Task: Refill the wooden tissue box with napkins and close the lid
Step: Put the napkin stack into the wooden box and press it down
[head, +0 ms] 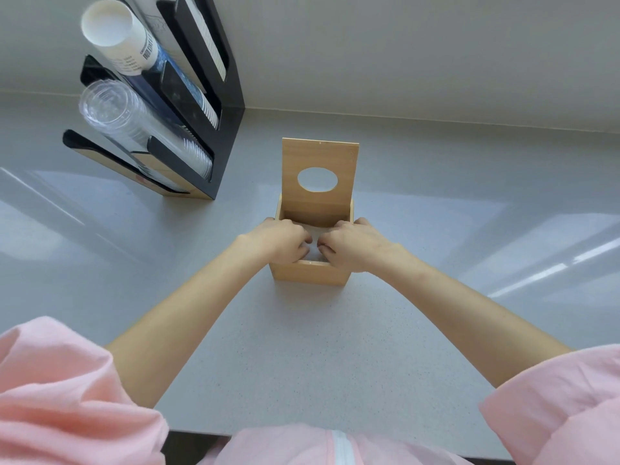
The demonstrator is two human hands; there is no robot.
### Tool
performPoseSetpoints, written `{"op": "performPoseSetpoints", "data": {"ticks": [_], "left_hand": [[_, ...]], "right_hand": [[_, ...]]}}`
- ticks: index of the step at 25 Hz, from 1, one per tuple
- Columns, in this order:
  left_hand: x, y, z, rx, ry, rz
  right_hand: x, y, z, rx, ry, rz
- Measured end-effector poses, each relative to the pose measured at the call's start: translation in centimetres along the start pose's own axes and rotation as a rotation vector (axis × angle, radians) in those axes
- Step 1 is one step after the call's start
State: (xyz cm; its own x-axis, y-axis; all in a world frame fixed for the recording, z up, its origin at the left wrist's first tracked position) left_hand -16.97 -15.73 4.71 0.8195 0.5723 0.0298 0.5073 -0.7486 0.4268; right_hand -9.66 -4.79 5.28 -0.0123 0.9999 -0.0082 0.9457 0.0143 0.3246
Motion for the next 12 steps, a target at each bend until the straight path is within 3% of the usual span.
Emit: {"op": "performPoseSetpoints", "data": {"ticks": [6, 9, 12], "left_hand": [[0.4, 3.5, 1.4, 0.34, 0.372, -0.065], [1.1, 5.5, 2.4, 0.521, 0.394, -0.094], [1.9, 7.4, 3.6, 0.591, 0.355, -0.151]], "right_hand": [[-0.1, 3.6, 1.3, 0.292, -0.289, 0.086], [-1.2, 5.4, 2.4, 0.338, -0.311, 0.122], [-2.0, 6.7, 3.1, 0.344, -0.324, 0.168]]}}
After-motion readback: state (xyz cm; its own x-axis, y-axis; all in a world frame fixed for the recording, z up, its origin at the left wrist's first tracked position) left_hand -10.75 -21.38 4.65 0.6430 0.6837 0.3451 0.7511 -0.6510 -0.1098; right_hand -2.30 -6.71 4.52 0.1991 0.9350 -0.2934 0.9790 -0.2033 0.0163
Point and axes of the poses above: each hand's wrist, its own y-axis away from the middle knuckle, its own z-axis out of the palm, x = y × z, the point moved 1 cm from there along -y, towards the middle knuckle, and after that the axes turned 3 degrees about x, right-handed, at the moved point
